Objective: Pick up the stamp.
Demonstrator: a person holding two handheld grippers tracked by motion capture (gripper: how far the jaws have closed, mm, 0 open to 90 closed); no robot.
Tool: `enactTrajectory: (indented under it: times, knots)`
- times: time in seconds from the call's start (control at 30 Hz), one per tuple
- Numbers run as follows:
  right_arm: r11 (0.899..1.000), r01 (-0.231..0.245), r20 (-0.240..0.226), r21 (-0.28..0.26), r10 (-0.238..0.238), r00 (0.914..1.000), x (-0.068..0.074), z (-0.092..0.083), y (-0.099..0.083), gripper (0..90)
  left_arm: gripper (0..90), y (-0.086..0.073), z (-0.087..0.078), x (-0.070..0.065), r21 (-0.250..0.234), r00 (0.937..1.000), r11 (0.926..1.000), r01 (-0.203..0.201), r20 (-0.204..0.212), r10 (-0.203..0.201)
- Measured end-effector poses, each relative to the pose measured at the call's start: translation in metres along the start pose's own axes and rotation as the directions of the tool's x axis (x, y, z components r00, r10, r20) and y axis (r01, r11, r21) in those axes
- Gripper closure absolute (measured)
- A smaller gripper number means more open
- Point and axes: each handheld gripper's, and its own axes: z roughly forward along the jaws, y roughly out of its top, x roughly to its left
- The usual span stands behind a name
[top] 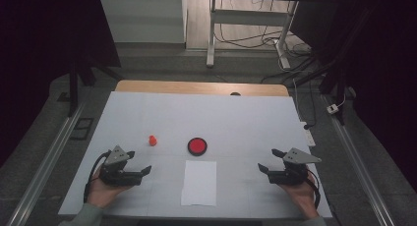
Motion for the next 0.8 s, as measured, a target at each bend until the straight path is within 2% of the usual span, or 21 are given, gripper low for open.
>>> enactTrajectory:
  times: [0.13,0.23,0.4,0.5,0.7,0.8]
  knots:
    - [1.000,-0.007,0.007,-0.002,0.007,0.9999,0.001,-0.002,0.000,21.9,15.9,0.005,0.003,0.000,-0.003,1.0000,1.0000,0.002,-0.001,-0.002]
    - [1.000,-0.017,-0.006,0.001,0.017,0.9998,0.001,-0.001,-0.002,22.1,15.9,0.010,0.008,0.001,0.002,1.0000,1.0000,0.001,-0.001,-0.001]
    - [1.000,-0.013,-0.005,0.010,0.013,0.9999,0.003,0.000,-0.001,22.6,15.9,0.019,0.015,0.002,0.006,1.0000,1.0000,0.004,0.000,-0.004]
    - [1.000,-0.016,-0.006,0.004,0.016,0.9999,0.003,0.001,0.000,23.3,15.9,0.024,0.017,0.004,-0.008,0.9997,0.9997,0.021,0.015,-0.021]
    - [1.000,-0.021,-0.011,-0.002,0.020,0.9997,0.002,0.003,-0.001,23.6,16.1,0.034,0.022,0.007,-0.002,0.9999,0.9999,0.014,0.009,-0.014]
    - [1.000,-0.014,0.000,0.012,0.014,0.9999,0.003,0.004,-0.001,23.8,16.3,0.038,0.025,0.010,-0.002,0.9998,0.9998,0.018,0.009,-0.018]
